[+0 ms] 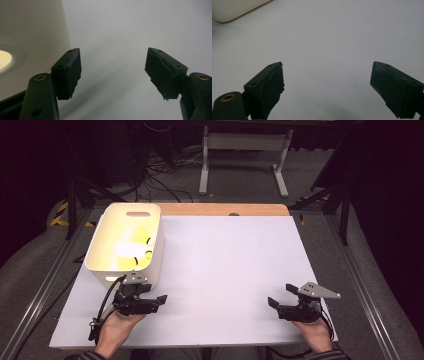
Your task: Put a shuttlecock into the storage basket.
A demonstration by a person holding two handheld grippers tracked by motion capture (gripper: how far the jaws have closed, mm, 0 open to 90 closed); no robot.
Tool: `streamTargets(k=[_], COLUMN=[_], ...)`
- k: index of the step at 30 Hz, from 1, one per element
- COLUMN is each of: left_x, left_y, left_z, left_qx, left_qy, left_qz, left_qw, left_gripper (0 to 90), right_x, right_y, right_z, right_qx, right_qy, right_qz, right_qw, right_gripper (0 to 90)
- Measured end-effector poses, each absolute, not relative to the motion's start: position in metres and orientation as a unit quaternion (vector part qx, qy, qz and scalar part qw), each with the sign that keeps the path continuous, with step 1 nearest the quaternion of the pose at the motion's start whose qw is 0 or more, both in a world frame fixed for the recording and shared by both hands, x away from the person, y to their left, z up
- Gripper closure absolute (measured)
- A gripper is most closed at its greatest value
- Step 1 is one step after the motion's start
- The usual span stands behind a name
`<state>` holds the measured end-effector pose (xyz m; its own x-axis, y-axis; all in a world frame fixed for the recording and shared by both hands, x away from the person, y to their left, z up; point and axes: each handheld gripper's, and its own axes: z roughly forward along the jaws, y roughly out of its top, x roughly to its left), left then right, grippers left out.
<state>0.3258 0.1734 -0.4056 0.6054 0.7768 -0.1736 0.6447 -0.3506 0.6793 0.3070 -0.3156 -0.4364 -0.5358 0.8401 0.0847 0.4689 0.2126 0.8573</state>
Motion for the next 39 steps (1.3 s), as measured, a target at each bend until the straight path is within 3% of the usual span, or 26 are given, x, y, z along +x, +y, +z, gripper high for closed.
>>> streamTargets(k=[39], left_x=[0.315], left_y=[0.213], left_z=[-0.410], left_qx=[0.787], left_qy=[0.472], left_qz=[0.119], left_qw=[0.379], left_gripper=[29.3], right_x=[0.303], right_y=[-0.318], right_z=[-0.436], right_qx=[0.436], right_qy=[0.749], right_qz=[0.455], right_qw=[0.204], right_gripper=[11.9])
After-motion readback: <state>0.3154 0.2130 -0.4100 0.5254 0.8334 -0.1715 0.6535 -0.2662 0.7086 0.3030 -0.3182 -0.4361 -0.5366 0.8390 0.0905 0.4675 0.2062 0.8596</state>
